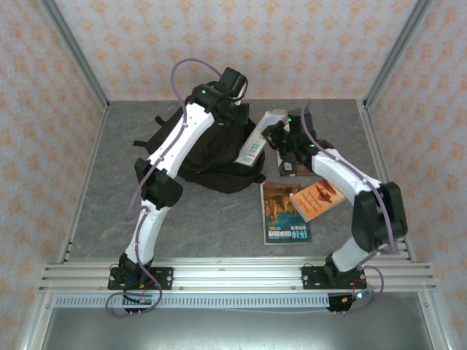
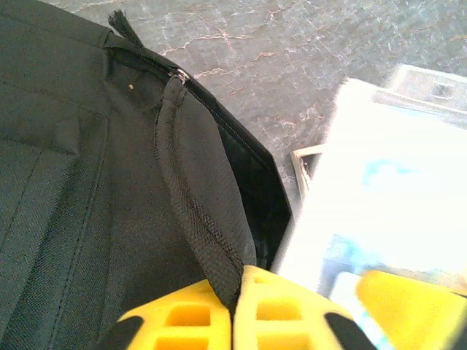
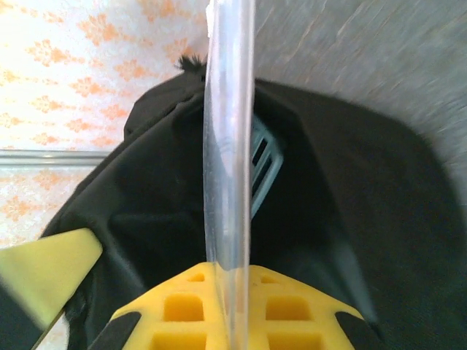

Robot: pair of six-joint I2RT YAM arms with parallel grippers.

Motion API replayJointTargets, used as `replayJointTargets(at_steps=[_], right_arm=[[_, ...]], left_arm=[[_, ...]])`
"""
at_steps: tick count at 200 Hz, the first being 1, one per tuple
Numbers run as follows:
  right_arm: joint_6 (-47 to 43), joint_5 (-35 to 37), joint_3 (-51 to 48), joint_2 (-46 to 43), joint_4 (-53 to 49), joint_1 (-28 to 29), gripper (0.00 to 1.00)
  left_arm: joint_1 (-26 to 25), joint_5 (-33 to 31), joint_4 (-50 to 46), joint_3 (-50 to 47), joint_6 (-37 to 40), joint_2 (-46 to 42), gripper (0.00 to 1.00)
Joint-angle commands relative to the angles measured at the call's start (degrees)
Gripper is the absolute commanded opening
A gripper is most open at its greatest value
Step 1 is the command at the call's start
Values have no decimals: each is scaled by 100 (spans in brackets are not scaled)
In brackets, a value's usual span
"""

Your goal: Pack the student bag

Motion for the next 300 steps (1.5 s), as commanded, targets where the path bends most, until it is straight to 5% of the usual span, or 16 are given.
replayJointTargets(at_steps=[1,16,40,133,168,200,300], right_arm=[[902,-512,159,374,1281,112,0],[1147,-558,148,495,1680,187,0],[1247,-504,107,518,1981,242,0],[1485,-583,-27,765,2380,267,0],[1453,-618,-95,756,2376,271,0],[1112,-503,-148,656,1898,276,0],[541,-162,175,945,1099,522,0]], left_arm=[[-16,243,-179,-84,47,-460,22],[-18,106,-294,-260,122,-580,41],[19,-176,-276,-786,250,-968,53],[140,-970,-11,-2060,453,-1359,57],[201,-985,15,-1968,423,-1120,44],[227,-390,282,-1980,370,-1191,0],[263,-658,751,-1841,592,-2426,0]])
